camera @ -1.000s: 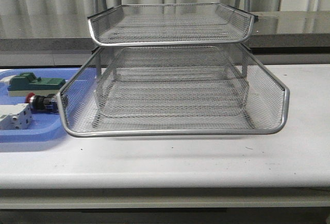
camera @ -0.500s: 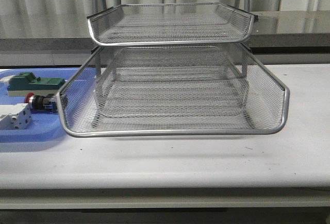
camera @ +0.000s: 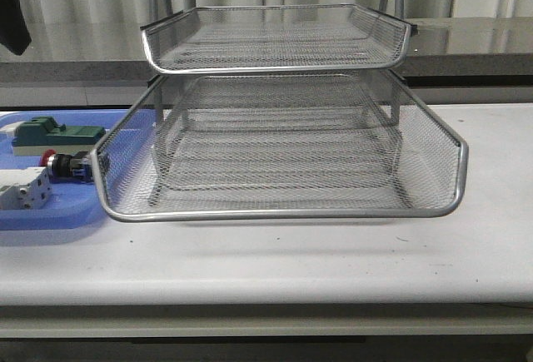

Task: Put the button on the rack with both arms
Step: 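Lower the left gripper over the red push button in the blue tray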

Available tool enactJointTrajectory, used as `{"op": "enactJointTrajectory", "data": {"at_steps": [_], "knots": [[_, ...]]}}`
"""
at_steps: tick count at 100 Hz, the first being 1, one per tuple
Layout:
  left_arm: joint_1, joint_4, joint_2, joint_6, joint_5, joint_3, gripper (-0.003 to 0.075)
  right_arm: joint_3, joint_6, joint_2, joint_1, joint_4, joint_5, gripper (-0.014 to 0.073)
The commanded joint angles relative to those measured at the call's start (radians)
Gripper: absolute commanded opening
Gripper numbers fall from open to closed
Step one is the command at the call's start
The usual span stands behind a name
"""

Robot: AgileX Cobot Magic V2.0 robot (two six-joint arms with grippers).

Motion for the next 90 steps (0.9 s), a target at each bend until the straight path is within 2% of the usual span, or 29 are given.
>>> {"op": "enactJointTrajectory", "data": {"at_steps": [1, 11, 22, 65, 75, 90], "knots": [[-0.007, -0.016, -0.034, 0.011, -0.067, -0.035, 0.0666, -0.033, -0.001, 0.011, -0.005, 0.007, -0.057, -0.007], [-0.007, -0.016, -0.015, 0.105, -0.058, -0.069, 0.0659, -0.033, -0.001, 0.011, -0.005, 0.007, -0.057, -0.007], [-0.007, -0.016, 0.053, 0.197, -0.005, -0.175, 0.0659, -0.033, -0.001, 0.011, -0.005, 0.007, -0.057, -0.007], [-0.007, -0.016, 0.49, 0.6, 0.505, -0.777, 0.0659, -0.033, -0.001, 0.011, -0.005, 0.007, -0.057, -0.007], [-0.009, -0.018, 0.562, 0.651, 0.555, -0.84, 0.0659, -0.033, -0.001, 0.011, -0.005, 0.007, -0.057, -0.007], [-0.018, -0.018, 0.616, 0.717, 0.553, -0.848, 0.0659, -0.033, -0.001, 0.011, -0.005, 0.007, -0.057, -0.007]]}}
